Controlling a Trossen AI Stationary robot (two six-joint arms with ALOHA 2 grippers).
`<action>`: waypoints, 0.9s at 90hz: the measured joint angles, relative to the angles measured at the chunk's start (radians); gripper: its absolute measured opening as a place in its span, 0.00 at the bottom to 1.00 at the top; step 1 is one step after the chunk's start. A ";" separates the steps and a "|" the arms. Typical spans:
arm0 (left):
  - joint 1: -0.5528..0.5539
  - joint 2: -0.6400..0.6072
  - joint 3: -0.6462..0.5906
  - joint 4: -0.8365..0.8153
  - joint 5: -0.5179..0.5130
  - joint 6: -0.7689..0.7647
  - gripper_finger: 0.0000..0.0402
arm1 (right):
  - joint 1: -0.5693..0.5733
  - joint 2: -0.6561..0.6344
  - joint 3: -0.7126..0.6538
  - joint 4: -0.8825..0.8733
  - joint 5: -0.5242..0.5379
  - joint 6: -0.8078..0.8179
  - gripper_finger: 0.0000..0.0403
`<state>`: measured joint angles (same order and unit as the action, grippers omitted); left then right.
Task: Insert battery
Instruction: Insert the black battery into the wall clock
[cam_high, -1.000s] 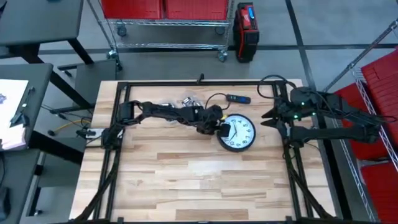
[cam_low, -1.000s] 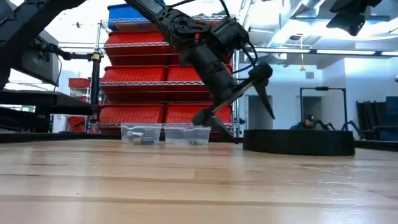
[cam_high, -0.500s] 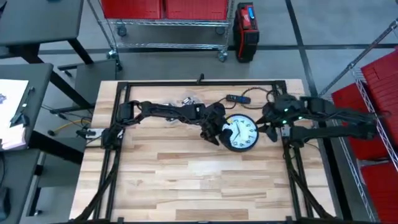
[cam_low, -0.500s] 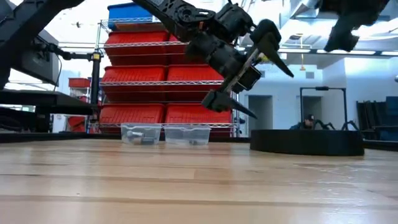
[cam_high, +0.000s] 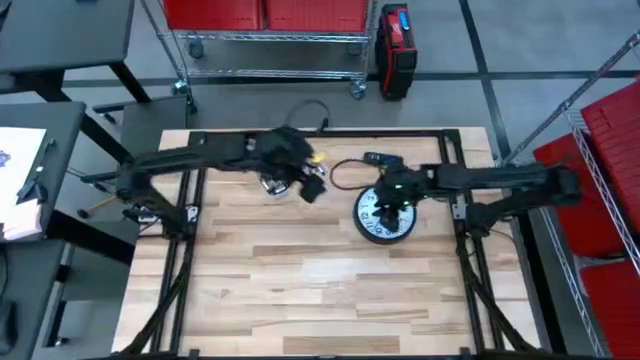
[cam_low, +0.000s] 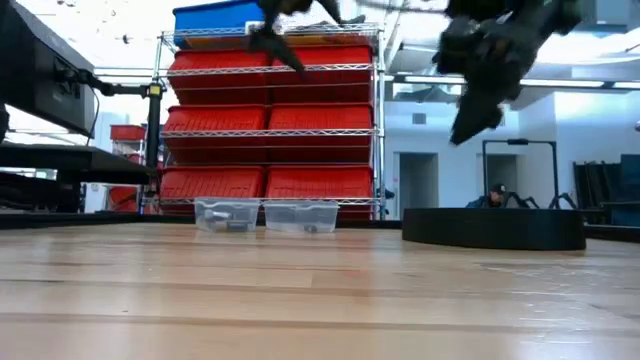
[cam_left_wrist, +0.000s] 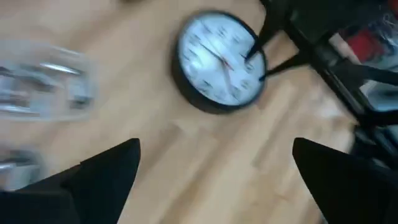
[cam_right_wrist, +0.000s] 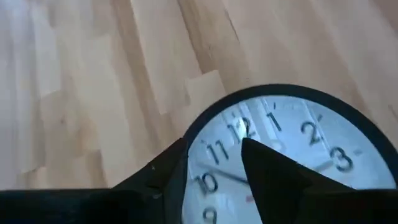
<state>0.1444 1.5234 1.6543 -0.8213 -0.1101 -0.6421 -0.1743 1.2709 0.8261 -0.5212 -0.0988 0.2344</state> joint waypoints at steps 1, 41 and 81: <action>0.000 -0.009 0.000 -0.008 -0.012 0.003 1.00 | -0.003 0.010 0.000 0.004 0.001 0.000 0.31; 0.009 -0.177 0.000 -0.170 -0.172 0.132 1.00 | -0.116 0.271 0.017 0.145 -0.041 -0.032 0.08; 0.007 -0.147 -0.001 -0.266 -0.168 0.098 1.00 | -0.204 0.355 0.036 0.174 -0.066 0.042 0.03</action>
<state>0.1516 1.3764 1.6535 -1.0870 -0.2785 -0.5442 -0.3781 1.6257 0.8619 -0.3477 -0.1647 0.2760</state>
